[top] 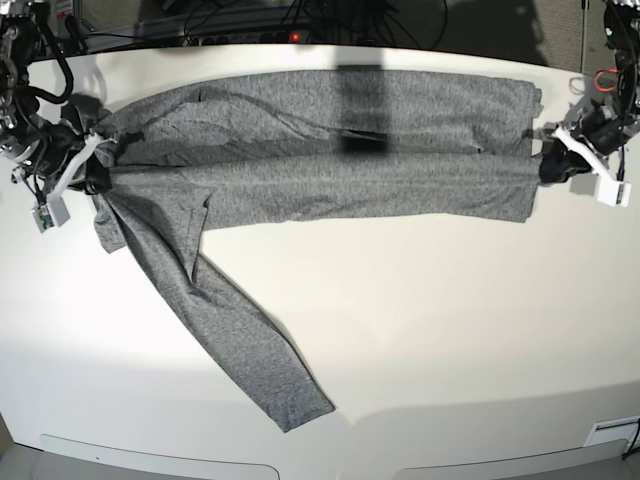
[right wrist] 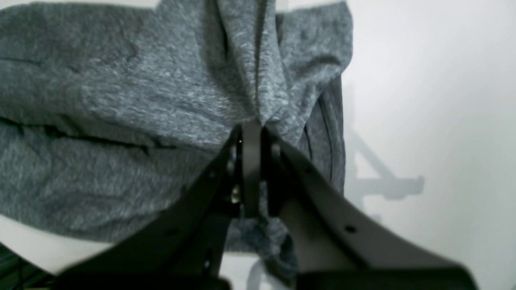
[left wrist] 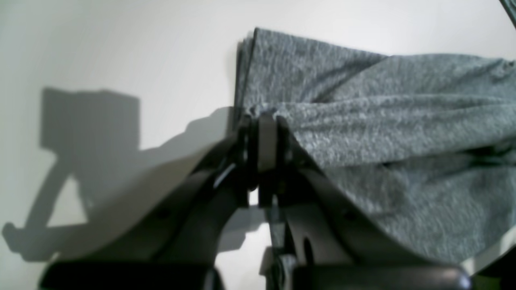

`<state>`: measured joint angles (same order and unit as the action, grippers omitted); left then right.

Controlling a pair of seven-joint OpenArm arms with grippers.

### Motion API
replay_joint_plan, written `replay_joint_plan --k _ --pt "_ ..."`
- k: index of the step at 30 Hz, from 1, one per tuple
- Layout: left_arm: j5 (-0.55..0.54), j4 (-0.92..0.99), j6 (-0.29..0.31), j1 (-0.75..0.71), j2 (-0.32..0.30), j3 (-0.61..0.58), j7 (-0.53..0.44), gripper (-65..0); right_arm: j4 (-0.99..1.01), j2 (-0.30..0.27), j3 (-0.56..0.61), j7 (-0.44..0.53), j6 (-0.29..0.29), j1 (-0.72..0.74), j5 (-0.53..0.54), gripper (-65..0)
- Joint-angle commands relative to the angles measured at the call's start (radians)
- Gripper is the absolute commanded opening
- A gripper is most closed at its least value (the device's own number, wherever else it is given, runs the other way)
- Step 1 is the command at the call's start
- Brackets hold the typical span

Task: Fold the T-shirt properly
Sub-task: 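Fold the shirt lengthwise, dragging both held edges toward the collar edge, then release the fabric and move the right gripper to the sleeve cuff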

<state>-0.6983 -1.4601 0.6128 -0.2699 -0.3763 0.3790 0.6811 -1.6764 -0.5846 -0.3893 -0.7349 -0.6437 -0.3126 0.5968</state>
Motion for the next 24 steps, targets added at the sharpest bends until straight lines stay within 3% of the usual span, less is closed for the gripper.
replay_joint_plan --k 1,7,8,9,10,12,14,16,21,24 --pt "-0.013 -0.018 0.005 0.000 -0.018 0.008 -0.023 -65.0 -0.014 -0.022 -0.011 0.013 -0.003 0.006 0.001 -65.0" --pt "-0.009 -0.018 0.005 -0.015 -0.018 0.008 -0.022 -65.0 -0.003 -0.022 -0.010 0.008 -0.003 0.008 0.001 -65.0" --pt "-0.009 -0.018 0.005 -0.015 -0.018 0.008 -0.022 -65.0 -0.003 -0.022 -0.010 0.008 -0.003 0.008 0.001 -63.7" --pt "-0.009 -0.018 0.005 -0.015 -0.018 0.008 -0.022 -65.0 -0.003 -0.023 -0.011 0.009 -0.003 0.008 0.001 -56.0" --pt "-0.009 -0.018 0.005 -0.015 -0.018 0.008 -0.022 -61.7 -0.003 -0.023 -0.010 0.013 -0.003 0.008 0.002 -48.1" --pt "-0.009 -0.018 0.005 -0.015 -0.018 0.008 -0.023 -45.4 -0.003 -0.023 -0.010 0.016 -0.003 0.014 0.002 -35.6" --pt "-0.009 -0.018 0.005 -0.014 -0.018 0.008 -0.023 -33.3 -0.003 -0.024 -0.010 0.033 -0.003 0.016 0.008 -29.8" --pt "-0.010 -0.018 0.004 -0.012 -0.018 0.008 -0.024 -28.1 -0.003 -0.024 -0.010 0.057 -0.003 0.027 0.009 -29.6" --pt "-0.009 -0.019 0.004 -0.010 -0.023 0.008 -0.085 -28.0 -0.002 -0.015 -0.005 0.099 0.000 0.116 0.013 -29.6" --pt "-0.010 -0.019 0.004 -0.010 -0.023 0.008 -0.135 -28.0 0.021 0.021 0.021 0.084 0.020 0.215 0.013 -29.6"
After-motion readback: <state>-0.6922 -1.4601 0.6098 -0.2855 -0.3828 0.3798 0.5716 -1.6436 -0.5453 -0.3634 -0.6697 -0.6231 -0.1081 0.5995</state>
